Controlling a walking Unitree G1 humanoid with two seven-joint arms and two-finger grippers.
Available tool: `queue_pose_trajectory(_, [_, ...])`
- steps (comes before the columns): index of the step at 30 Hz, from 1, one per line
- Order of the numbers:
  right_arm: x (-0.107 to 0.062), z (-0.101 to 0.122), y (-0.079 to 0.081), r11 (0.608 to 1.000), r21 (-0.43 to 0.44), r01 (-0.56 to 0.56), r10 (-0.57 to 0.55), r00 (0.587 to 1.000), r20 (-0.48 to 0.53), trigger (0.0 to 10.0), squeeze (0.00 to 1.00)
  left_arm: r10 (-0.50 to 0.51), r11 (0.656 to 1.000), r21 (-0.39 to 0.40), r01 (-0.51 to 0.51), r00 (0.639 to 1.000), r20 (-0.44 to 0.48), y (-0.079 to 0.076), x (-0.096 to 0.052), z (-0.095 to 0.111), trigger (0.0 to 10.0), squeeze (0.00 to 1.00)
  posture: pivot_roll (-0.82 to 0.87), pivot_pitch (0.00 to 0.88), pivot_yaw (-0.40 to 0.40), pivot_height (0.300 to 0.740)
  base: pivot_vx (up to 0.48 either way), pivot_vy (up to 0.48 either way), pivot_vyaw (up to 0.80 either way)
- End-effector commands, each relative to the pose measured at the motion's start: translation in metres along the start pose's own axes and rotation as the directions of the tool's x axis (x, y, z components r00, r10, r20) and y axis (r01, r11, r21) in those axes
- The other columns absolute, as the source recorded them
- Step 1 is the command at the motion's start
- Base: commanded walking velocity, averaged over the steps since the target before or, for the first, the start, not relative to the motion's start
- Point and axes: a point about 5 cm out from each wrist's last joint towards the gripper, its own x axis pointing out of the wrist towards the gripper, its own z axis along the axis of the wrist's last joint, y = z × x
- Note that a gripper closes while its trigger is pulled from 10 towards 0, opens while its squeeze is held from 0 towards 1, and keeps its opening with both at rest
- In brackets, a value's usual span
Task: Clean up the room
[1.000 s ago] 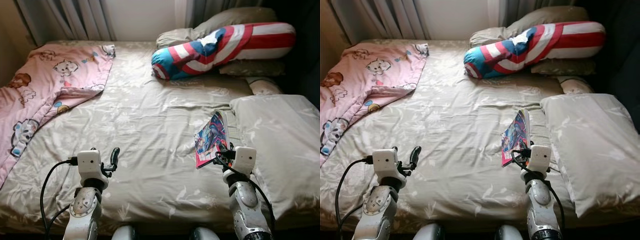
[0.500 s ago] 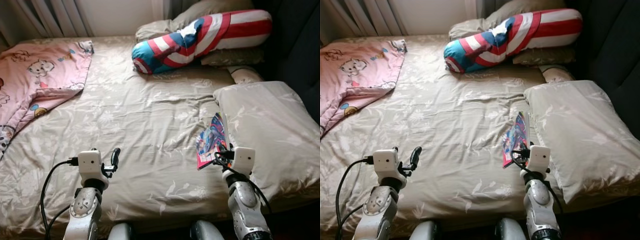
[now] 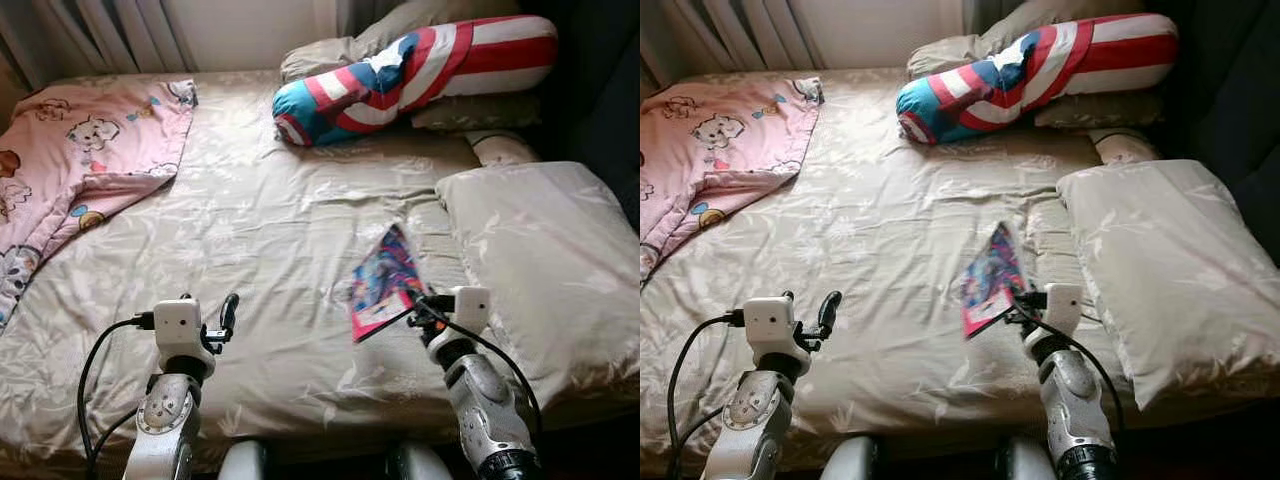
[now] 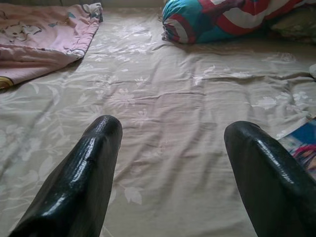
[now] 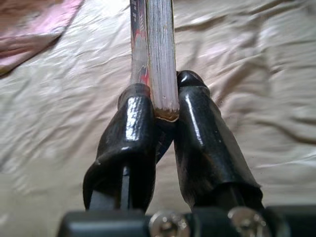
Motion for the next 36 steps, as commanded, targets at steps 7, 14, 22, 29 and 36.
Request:
queue_pose_trajectory(7, [-0.001, 0.025, -0.019, 0.963, -0.169, 0.21, -0.186, 0.971, 0.147, 10.0, 0.0, -0.021, 1.0, 0.023, 0.022, 1.0, -0.016, -0.001, -0.003, -0.002, 10.0, 0.0, -0.02, 0.146, 0.02, 0.652, 0.0, 0.0, 0.0])
queue_pose_trajectory(14, [-0.009, 0.023, -0.012, 0.953, -0.213, 0.218, -0.181, 0.967, 0.181, 10.0, 0.0, -0.031, 0.999, 0.015, 0.031, 0.999, -0.014, -0.006, -0.002, -0.002, 10.0, 0.0, -0.03, 0.147, 0.021, 0.652, 0.0, 0.0, 0.0])
queue_pose_trajectory(22, [-0.012, 0.019, -0.005, 0.958, -0.213, 0.194, -0.151, 0.968, 0.202, 10.0, 0.0, -0.031, 0.999, 0.012, 0.031, 0.999, -0.015, -0.007, -0.003, -0.002, 10.0, 0.0, -0.03, 0.149, 0.017, 0.622, 0.0, 0.0, 0.0])
queue_pose_trajectory(29, [-0.01, 0.017, -0.005, 0.962, -0.214, 0.172, -0.134, 0.975, 0.178, 10.0, 0.0, -0.028, 1.0, 0.013, 0.028, 0.999, -0.016, -0.006, -0.003, -0.002, 10.0, 0.0, -0.02, 0.147, 0.016, 0.622, 0.0, 0.0, 0.0])
queue_pose_trajectory(36, [-0.01, 0.016, -0.006, 0.951, -0.25, 0.183, -0.144, 0.976, 0.164, 10.0, 0.0, -0.03, 0.999, 0.013, 0.03, 0.999, -0.013, -0.007, -0.003, -0.002, 10.0, 0.0, -0.02, 0.141, 0.016, 0.597, 0.0, 0.0, 0.0])
